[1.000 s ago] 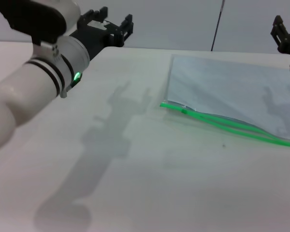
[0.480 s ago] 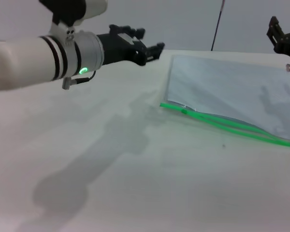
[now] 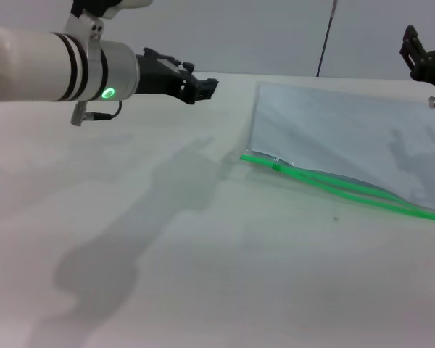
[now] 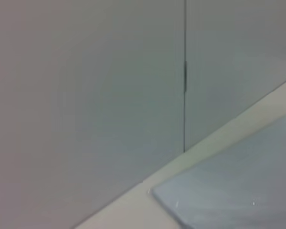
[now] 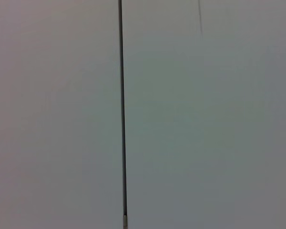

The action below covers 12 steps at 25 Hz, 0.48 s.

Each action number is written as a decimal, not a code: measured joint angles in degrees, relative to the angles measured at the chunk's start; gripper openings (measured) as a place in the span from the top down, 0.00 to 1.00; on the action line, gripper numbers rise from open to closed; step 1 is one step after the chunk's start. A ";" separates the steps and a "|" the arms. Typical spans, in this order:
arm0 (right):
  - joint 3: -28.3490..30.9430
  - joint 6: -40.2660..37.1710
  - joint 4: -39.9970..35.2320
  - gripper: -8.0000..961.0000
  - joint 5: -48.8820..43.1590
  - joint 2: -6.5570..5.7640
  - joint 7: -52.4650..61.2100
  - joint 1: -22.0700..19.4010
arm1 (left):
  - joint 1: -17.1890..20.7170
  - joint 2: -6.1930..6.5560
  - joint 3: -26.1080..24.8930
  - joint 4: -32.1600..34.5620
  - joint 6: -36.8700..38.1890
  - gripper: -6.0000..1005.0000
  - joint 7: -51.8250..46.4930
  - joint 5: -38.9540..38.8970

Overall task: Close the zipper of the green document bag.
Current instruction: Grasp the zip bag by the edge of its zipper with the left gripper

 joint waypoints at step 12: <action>0.00 0.83 1.04 0.32 0.00 0.00 1.09 1.03 | -1.78 -2.18 2.03 4.63 6.39 0.44 6.23 9.05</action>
